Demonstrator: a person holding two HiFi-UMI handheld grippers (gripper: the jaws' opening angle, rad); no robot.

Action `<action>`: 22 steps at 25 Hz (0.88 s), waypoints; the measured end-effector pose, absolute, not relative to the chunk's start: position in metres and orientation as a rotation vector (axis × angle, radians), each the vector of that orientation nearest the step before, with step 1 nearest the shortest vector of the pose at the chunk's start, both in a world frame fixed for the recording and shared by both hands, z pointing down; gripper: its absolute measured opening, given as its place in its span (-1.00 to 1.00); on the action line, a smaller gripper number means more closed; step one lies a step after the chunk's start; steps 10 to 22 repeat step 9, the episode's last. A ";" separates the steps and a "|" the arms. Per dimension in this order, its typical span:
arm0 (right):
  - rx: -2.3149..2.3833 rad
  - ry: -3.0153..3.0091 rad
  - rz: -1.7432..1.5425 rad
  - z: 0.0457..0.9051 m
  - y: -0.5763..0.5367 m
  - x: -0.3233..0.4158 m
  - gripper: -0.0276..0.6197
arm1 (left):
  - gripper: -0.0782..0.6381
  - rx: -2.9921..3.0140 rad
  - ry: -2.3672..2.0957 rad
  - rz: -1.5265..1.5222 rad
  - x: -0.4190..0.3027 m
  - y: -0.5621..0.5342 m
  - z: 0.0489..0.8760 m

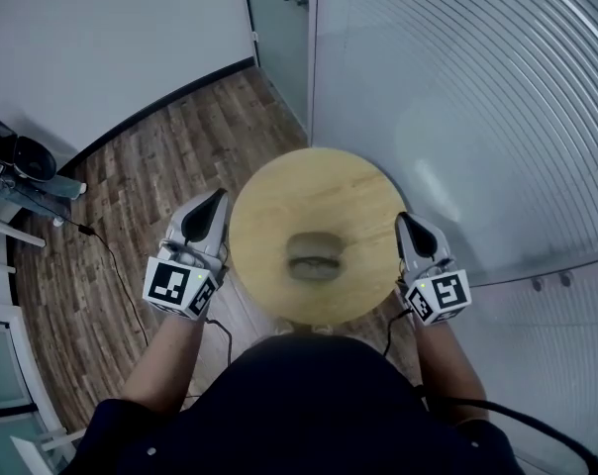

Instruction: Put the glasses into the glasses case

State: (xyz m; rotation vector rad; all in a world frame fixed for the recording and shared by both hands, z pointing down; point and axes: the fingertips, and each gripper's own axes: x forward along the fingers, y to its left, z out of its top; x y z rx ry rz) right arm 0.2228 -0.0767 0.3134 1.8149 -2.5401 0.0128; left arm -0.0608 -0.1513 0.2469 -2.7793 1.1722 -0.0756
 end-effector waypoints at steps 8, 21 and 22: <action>1.798 -2.576 0.026 0.312 -0.055 0.219 -0.89 | -0.78 -2.733 1.163 -0.132 -0.068 -0.129 0.248; 1.793 -2.581 0.023 0.312 -0.052 0.219 -0.89 | -0.78 -2.720 1.162 -0.140 -0.070 -0.127 0.248; 1.793 -2.581 0.023 0.312 -0.052 0.219 -0.89 | -0.78 -2.720 1.162 -0.140 -0.070 -0.127 0.248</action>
